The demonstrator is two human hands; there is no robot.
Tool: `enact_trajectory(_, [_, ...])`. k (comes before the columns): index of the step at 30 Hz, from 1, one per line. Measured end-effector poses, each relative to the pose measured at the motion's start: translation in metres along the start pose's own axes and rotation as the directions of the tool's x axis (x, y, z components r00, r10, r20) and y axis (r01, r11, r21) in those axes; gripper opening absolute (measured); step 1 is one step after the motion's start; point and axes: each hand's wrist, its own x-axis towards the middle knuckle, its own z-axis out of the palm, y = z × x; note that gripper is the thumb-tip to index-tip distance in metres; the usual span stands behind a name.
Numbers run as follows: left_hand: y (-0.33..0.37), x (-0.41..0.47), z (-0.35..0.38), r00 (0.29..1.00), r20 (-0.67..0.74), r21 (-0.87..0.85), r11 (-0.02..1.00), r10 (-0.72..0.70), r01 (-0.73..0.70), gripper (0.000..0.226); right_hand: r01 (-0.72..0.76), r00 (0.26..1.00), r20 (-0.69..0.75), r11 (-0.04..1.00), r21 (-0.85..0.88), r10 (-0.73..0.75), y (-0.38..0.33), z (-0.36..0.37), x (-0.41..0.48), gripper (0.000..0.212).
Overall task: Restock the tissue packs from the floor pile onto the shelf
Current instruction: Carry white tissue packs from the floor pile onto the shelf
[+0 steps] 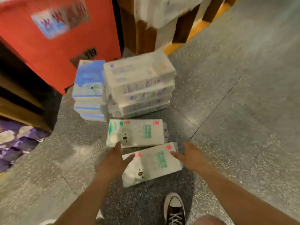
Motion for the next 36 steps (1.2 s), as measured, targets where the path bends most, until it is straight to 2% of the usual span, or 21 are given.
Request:
enact_trajectory(2, [-0.031,0.044,0.044,0.999,0.023,-0.043,0.999,-0.033,0.034,0.092,-0.034,0.999,0.015,0.999,0.009,0.033,0.023,0.041,0.056,0.076])
enact_trajectory(6, [-0.085,0.105,0.119,0.985,0.043,-0.128,0.977,-0.167,0.171,0.094,-0.084,0.995,0.062,0.996,0.029,0.082,0.085,0.121,0.169,0.105])
enact_trajectory(8, [-0.101,0.125,0.148,0.969,0.073,-0.215,0.945,-0.237,0.247,0.09,-0.125,0.989,0.084,0.988,0.093,0.118,0.09,0.137,0.195,0.108])
enact_trajectory(10, [-0.104,0.133,0.167,0.957,0.098,-0.337,0.895,-0.274,0.291,0.084,-0.176,0.983,0.099,0.958,0.227,0.157,0.067,0.136,0.188,0.088])
enact_trajectory(12, [-0.097,0.131,0.174,0.943,0.112,-0.446,0.832,-0.312,0.328,0.052,-0.232,0.97,0.144,0.914,0.334,0.194,0.051,0.137,0.179,0.053])
enact_trajectory(14, [-0.092,0.132,0.179,0.934,0.104,-0.512,0.787,-0.342,0.345,0.026,-0.238,0.969,0.159,0.895,0.378,0.191,0.047,0.14,0.176,0.035])
enact_trajectory(17, [-0.086,0.124,0.174,0.927,0.096,-0.565,0.747,-0.363,0.351,0.028,-0.226,0.973,0.137,0.864,0.451,0.183,0.042,0.137,0.166,0.02])
enact_trajectory(19, [-0.083,0.111,0.159,0.926,0.077,-0.609,0.718,-0.368,0.337,0.037,-0.213,0.977,0.131,0.844,0.493,0.17,0.036,0.125,0.15,0.019])
enact_trajectory(22, [-0.071,0.075,0.11,0.93,0.043,-0.619,0.721,-0.365,0.311,0.049,-0.195,0.981,0.121,0.817,0.542,0.154,0.013,0.089,0.107,0.022])
enact_trajectory(26, [-0.038,0.004,-0.007,0.939,-0.078,-0.599,0.768,-0.336,0.225,0.042,-0.069,0.997,0.007,0.816,0.574,0.079,-0.045,0.001,0.026,0.032])
enact_trajectory(29, [-0.009,-0.065,-0.11,0.925,-0.153,-0.644,0.745,-0.348,0.173,0.048,0.031,0.999,-0.054,0.831,0.555,-0.001,-0.112,-0.085,-0.05,0.023])
enact_trajectory(32, [0.016,-0.15,-0.218,0.89,-0.226,-0.699,0.702,-0.396,0.136,0.05,0.141,0.989,-0.117,0.838,0.528,-0.093,-0.183,-0.176,-0.131,0.024])
enact_trajectory(36, [0.028,-0.282,-0.323,0.813,-0.353,-0.761,0.647,-0.464,0.039,0.069,0.34,0.94,-0.154,0.825,0.451,-0.304,-0.266,-0.274,-0.243,0.02])
